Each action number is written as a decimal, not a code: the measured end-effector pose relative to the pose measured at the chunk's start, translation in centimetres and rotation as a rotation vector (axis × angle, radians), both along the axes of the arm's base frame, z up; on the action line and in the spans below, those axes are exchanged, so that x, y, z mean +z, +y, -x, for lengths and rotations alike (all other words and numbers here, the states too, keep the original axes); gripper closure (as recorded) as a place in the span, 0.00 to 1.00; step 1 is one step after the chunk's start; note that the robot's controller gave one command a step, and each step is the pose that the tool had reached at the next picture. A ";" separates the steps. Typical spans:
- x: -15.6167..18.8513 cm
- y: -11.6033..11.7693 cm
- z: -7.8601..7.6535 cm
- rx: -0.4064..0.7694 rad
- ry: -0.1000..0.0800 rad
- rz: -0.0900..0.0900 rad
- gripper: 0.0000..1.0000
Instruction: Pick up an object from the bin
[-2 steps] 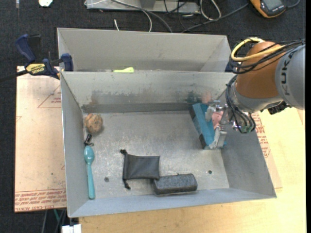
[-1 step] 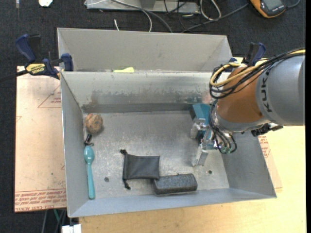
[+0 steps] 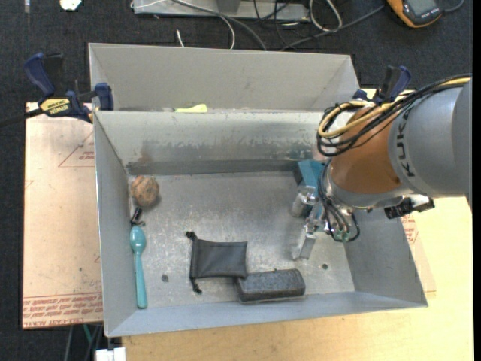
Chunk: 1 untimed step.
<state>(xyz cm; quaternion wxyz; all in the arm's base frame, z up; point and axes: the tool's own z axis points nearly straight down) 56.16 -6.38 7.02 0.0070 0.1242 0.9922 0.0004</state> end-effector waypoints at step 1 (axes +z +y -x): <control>6.0 4.6 3.6 0.162 0.007 0.001 0.00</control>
Offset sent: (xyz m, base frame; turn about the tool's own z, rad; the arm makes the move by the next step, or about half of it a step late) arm -0.0542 0.0763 0.0674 0.0272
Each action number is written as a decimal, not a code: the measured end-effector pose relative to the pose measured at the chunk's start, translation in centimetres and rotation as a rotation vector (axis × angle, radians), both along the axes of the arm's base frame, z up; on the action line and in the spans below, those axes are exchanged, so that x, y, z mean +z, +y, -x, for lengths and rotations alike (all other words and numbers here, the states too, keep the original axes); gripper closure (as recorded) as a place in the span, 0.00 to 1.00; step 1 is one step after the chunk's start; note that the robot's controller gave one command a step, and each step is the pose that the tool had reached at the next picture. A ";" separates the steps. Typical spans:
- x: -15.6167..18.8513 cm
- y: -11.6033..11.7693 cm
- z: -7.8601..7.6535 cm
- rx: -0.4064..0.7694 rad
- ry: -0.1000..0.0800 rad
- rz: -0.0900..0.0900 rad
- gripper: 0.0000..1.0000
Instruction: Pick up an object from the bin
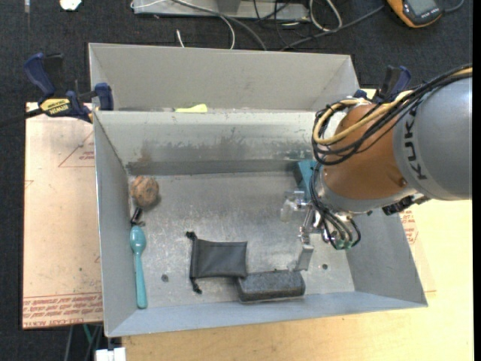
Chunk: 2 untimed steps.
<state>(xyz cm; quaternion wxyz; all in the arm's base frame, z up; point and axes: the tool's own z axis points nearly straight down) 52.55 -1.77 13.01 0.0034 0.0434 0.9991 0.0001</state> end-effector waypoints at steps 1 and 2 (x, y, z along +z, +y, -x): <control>1.4 2.4 1.3 -0.169 -0.004 -0.001 0.00; -3.5 3.4 3.1 -0.013 -0.007 -0.001 0.00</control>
Offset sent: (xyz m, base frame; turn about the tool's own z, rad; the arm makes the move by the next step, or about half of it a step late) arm -0.0414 0.0380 -0.0569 -0.0424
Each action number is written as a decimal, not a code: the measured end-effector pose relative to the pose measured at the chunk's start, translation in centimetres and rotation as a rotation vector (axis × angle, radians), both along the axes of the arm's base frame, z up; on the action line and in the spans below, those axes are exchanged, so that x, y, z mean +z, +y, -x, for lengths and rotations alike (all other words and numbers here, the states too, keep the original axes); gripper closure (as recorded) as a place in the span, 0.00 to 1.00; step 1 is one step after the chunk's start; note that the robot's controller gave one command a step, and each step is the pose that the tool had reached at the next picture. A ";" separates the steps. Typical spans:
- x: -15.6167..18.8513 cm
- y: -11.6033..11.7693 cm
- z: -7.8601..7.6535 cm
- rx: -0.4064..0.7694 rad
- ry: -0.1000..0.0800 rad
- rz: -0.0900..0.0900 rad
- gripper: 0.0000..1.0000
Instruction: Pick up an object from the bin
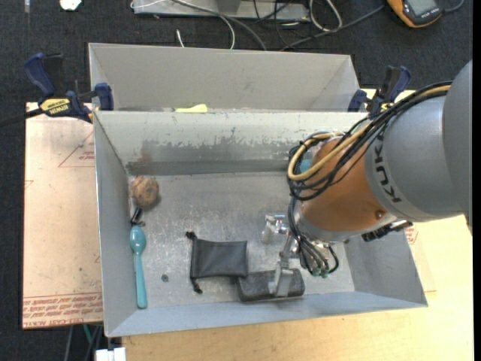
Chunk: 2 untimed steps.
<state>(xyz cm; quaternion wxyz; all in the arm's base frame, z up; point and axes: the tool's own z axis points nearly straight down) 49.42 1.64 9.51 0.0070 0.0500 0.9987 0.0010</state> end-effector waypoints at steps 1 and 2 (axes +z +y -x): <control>-2.1 4.3 0.6 0.003 0.002 0.001 0.00; -2.2 2.1 0.9 0.111 0.001 -0.001 1.00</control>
Offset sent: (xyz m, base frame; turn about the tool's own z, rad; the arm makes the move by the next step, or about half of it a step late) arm -0.0112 0.0186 -0.0251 -0.1109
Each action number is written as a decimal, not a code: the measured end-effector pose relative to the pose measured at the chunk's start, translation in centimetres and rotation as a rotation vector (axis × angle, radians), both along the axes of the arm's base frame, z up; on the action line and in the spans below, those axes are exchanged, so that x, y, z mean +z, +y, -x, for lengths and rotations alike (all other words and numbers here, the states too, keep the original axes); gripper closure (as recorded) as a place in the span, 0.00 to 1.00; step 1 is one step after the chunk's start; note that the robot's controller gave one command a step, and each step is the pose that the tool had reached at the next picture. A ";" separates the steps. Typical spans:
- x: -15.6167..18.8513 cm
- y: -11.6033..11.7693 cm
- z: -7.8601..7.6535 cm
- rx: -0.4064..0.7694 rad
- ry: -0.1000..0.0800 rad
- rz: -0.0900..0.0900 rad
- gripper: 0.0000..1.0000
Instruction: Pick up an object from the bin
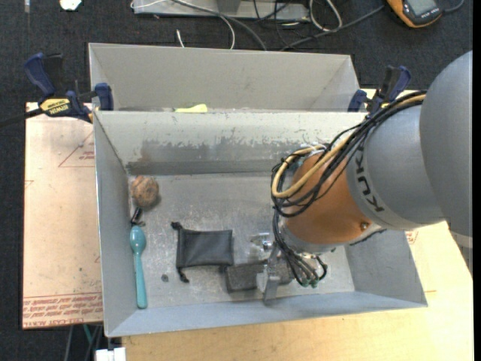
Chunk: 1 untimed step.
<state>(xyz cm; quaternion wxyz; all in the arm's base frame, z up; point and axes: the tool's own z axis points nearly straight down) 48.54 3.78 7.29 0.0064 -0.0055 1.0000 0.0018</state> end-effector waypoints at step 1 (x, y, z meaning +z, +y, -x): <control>0.0 0.0 0.0 0.000 0.000 0.000 1.00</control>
Offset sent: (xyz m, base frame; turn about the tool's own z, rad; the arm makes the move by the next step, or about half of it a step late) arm 0.0429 -0.0259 0.1411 -0.4653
